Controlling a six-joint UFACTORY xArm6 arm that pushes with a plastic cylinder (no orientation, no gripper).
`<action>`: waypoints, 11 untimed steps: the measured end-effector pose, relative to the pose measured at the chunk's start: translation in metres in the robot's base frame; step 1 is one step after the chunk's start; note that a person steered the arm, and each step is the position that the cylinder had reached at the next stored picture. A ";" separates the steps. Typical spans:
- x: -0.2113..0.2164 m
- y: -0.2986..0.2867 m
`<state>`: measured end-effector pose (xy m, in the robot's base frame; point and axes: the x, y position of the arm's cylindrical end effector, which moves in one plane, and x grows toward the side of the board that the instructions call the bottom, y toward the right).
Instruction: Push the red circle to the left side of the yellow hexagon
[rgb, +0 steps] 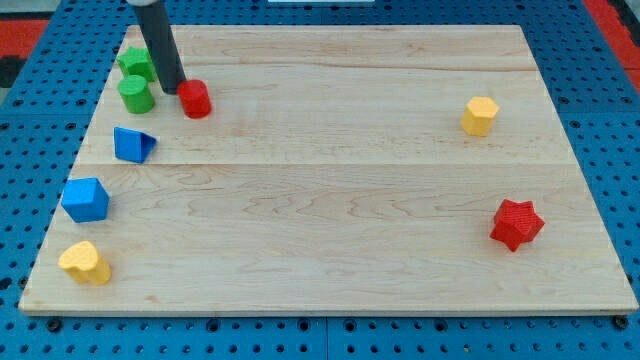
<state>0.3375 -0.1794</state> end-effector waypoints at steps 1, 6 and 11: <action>0.036 0.044; 0.040 0.043; 0.081 0.205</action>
<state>0.4183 0.0253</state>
